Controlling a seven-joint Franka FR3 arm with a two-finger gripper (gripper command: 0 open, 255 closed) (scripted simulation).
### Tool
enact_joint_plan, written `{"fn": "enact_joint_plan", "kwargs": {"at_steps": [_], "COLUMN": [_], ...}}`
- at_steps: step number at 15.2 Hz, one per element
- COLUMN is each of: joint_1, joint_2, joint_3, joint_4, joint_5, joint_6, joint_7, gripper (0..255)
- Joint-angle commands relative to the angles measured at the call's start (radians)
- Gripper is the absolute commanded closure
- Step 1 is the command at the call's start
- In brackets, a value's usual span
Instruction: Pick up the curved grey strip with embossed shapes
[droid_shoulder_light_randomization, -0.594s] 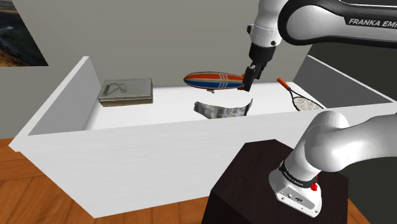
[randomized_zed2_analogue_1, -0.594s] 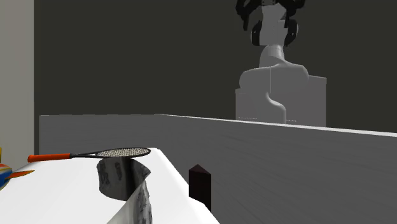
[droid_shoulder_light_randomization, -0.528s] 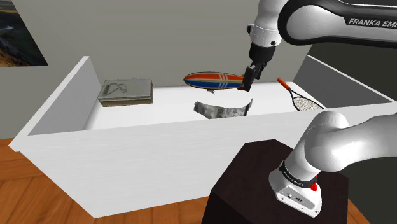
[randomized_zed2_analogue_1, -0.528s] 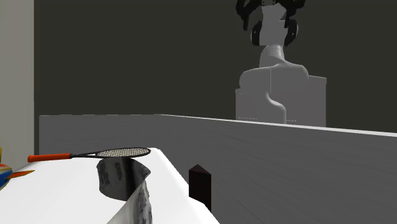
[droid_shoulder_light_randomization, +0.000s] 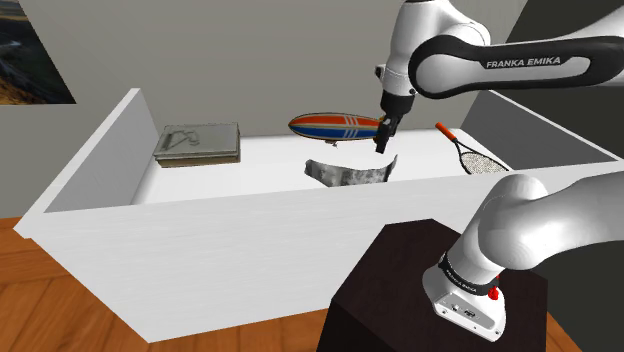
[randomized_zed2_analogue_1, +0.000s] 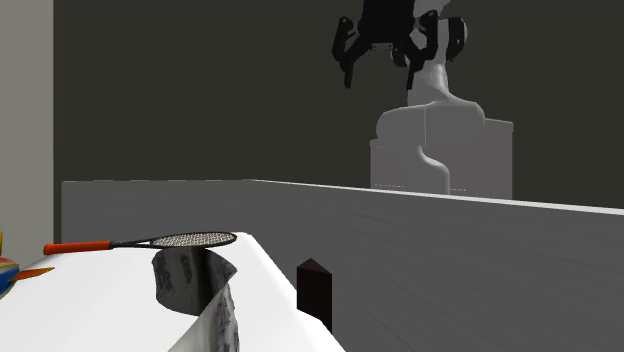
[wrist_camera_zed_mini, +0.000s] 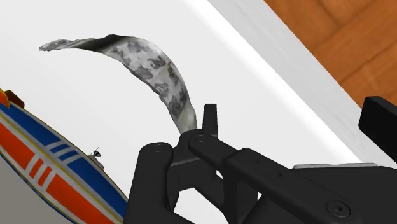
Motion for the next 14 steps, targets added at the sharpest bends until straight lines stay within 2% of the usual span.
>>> {"fn": "enact_joint_plan", "kwargs": {"at_steps": [1, 8, 14], "joint_1": [-0.005, -0.019, -0.015], "joint_2": [0.049, 0.27, 0.51], "joint_3": [-0.034, -0.153, -0.24], "joint_4": [-0.01, -0.022, 0.031], "joint_5": [-0.021, -0.076, -0.067], "joint_6": [0.063, 0.3, 0.49], "joint_7": [-0.047, -0.204, -0.354], "gripper": [0, 0, 0]}}
